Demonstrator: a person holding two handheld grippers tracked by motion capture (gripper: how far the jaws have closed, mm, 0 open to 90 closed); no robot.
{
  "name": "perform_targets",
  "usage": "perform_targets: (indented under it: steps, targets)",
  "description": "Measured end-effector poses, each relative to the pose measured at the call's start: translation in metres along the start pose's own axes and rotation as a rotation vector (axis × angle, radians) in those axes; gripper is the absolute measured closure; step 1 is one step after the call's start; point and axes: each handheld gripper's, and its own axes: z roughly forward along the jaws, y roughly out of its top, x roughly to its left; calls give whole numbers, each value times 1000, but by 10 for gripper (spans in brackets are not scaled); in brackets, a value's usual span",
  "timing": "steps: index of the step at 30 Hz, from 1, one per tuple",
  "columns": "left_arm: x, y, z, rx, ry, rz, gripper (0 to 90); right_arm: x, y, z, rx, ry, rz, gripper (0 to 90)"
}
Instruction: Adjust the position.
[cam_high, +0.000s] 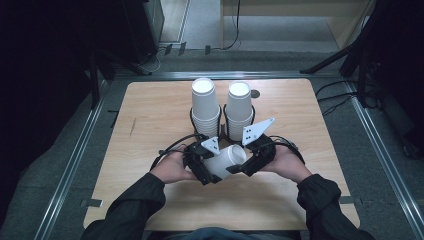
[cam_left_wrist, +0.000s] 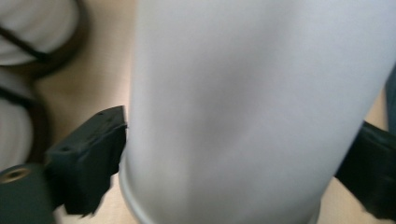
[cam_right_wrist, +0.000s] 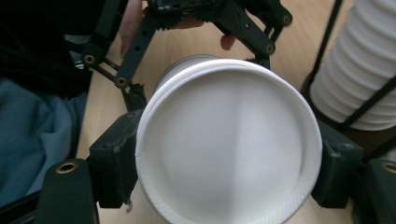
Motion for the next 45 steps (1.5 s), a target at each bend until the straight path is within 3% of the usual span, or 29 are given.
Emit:
perform_targets:
  steps: [3, 8, 13, 23, 27, 32, 35, 38, 45]
  targets:
    - [5, -2, -10, -74, -10, -43, 0, -1, -2, -4, -7, -10, 15, 242]
    - [9, -5, -16, -102, 8, -59, 0, -4, -6, -8, -29, -25, 30, 241]
    - [11, -7, -24, -174, 4, -94, 0, -6, -8, -15, -56, -32, 51, 240]
    - [16, -14, -31, -272, -34, -136, 0, -9, -10, -28, -116, -63, 67, 240]
    - [16, -16, -32, -313, -46, -125, 0, -7, -9, -34, -157, -57, 77, 240]
    - [13, -14, -28, -323, -65, -111, 0, -4, -5, -37, -184, -49, 67, 240]
    - [10, -10, -22, -314, -77, -93, 0, -2, 0, -36, -201, -33, 61, 240]
    - [10, -9, -20, -327, -99, -102, 0, 0, 1, -35, -209, -21, 55, 240]
    - [5, -7, -22, -378, -114, -67, 37, 2, 4, -35, -252, 30, 64, 240]
